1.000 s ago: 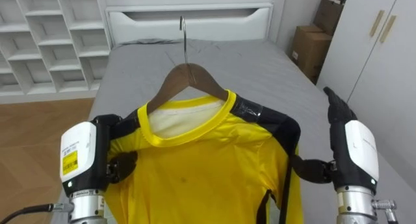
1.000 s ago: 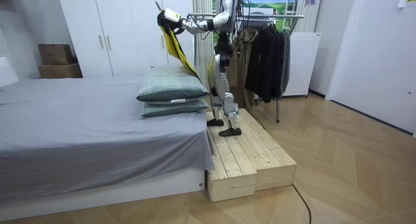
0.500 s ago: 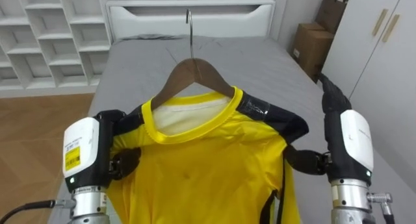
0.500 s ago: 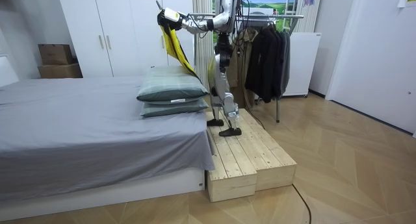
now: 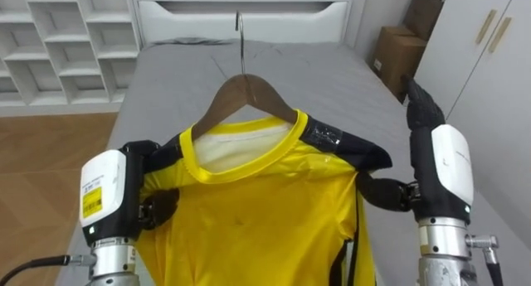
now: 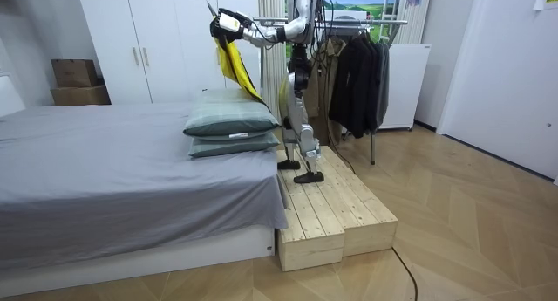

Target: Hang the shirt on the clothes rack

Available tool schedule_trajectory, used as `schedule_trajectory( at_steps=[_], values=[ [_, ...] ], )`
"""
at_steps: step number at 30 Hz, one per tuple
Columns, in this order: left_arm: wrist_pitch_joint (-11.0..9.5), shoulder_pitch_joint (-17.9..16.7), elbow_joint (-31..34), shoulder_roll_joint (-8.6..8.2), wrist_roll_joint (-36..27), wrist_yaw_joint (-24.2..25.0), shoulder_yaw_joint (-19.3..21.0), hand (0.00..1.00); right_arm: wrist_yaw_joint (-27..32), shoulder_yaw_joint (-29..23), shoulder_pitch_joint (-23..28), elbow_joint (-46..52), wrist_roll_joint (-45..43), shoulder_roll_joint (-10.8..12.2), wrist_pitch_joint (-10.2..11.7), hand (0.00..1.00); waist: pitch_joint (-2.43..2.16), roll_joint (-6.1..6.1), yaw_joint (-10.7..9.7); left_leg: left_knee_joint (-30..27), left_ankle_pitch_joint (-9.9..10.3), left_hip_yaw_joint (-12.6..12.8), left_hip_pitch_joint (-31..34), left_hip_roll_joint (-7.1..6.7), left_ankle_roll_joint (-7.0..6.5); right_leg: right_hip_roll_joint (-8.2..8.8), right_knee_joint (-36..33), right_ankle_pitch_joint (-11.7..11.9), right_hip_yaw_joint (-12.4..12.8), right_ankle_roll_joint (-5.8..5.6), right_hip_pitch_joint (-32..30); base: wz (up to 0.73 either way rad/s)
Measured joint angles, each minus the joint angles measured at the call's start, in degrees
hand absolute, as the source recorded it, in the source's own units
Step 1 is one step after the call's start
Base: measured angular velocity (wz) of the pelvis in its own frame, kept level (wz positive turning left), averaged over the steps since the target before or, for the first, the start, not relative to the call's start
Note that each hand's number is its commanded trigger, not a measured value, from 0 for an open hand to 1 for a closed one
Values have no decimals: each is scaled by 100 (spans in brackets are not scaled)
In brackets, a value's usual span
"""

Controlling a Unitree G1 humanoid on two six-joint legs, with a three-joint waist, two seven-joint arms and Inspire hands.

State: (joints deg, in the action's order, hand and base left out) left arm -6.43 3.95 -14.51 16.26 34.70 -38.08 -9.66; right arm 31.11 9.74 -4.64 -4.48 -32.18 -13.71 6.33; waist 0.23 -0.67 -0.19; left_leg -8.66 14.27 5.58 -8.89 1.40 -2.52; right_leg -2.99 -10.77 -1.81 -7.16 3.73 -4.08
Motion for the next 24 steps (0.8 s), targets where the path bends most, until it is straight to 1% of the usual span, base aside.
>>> schedule_trajectory(
  at_steps=[4, 6, 8, 10, 12, 15, 19, 21, 24],
  values=[
    [15, 2, 0, 13, 87, 2, 0, 100, -2, 83, 0, -1, 13, -14, 0, 0, 3, -17, 60, -7, 0, -14, 11, 1, 0, 5, 13, 0, -10, 0, -2, 0],
    [53, 6, 0, 18, 89, 11, 0, 100, -34, 180, -1, -1, 9, -38, -2, 0, 4, -19, 70, -5, 0, -17, 22, 0, 0, 10, 20, 0, -25, -1, -2, 4],
    [117, 7, 0, 17, 88, 20, 0, 100, -163, 275, -29, -1, 13, -69, -14, 0, 9, -24, 76, -5, 0, -22, 24, 0, 0, 12, 19, -2, -25, -3, -2, 0],
    [122, 21, 0, 11, 90, 48, -1, 100, -303, 361, -116, -2, 5, -79, -18, 0, 22, -35, 89, -5, 0, -20, 30, 0, 0, 10, 19, -3, -25, -4, -10, 0],
    [124, 56, 0, -6, 95, 99, -2, 100, -420, 466, -279, -10, -13, -79, -21, 0, 35, -48, 91, 2, 0, -38, 35, 1, 0, 5, 24, -3, -25, -3, -15, 0],
    [178, 123, 1, -60, 100, 123, -5, 100, -552, 485, -415, -109, -22, -79, -25, 0, 37, -51, 107, 14, 0, -80, 39, 2, 0, 4, 30, -3, -35, -4, -12, 5],
    [202, 126, 1, -130, 116, 160, -27, 100, -698, 548, -425, -162, -20, -79, -58, 0, 40, -58, 162, 4, 0, -80, 45, 1, 0, 4, 45, -5, -36, -7, -10, 0],
    [206, 135, 1, -167, 162, 173, -134, 100, -759, 708, -425, -195, -20, -79, -59, 0, 42, -65, 197, -3, -1, -86, 47, 3, -1, 3, 84, -5, -49, -7, 16, 0],
    [228, 183, 2, -151, 263, 252, -248, 100, -769, 926, -494, -424, -28, -78, -54, 0, 57, -92, 222, -6, -1, -109, 42, 10, 0, 5, 108, -5, -78, -7, 47, 5]
  ],
)
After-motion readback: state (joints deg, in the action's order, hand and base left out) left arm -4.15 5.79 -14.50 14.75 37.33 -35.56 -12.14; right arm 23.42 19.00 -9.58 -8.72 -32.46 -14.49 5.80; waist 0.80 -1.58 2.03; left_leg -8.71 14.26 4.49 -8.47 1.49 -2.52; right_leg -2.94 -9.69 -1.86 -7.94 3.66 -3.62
